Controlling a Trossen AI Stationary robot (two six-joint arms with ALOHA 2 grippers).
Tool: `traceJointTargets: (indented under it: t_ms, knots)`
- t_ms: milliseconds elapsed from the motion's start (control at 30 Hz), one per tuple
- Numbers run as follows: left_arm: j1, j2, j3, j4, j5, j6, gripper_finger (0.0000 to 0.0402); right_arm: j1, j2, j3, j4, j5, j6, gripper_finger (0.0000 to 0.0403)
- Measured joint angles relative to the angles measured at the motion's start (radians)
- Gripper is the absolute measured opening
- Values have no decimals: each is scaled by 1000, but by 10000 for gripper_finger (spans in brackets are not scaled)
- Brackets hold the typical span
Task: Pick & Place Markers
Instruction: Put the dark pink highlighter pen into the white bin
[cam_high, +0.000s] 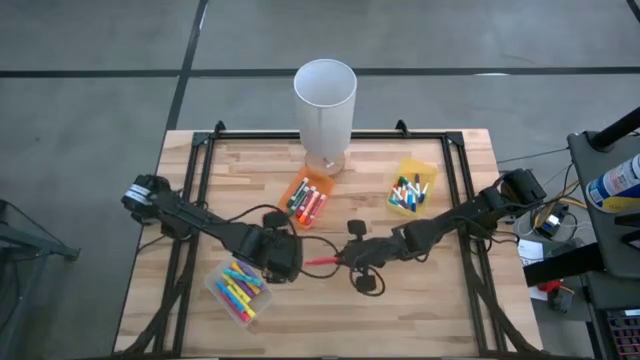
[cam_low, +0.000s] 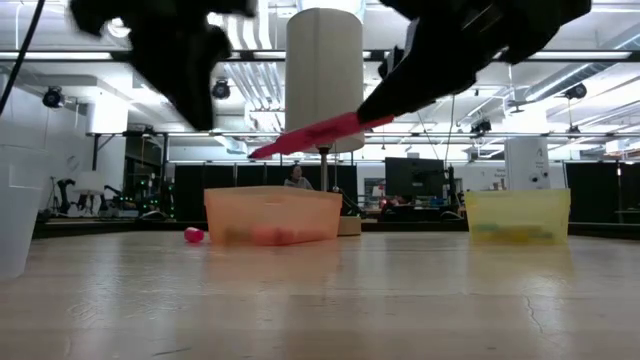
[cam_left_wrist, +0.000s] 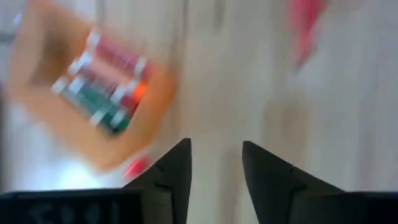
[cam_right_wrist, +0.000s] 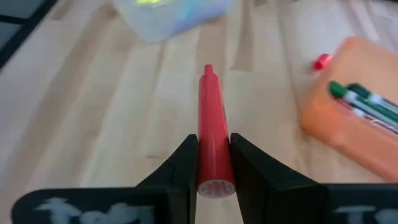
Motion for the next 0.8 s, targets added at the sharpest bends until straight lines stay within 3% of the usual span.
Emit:
traceJointTargets:
  t_ms: [233, 800]
  knots:
    - [64, -1, -101, -171, -68, 37, 140, 29, 0, 0, -16, -1, 12, 65]
    - [285, -24, -367, 135, -15, 420, 140, 68, 0, 0, -9, 8, 37, 65]
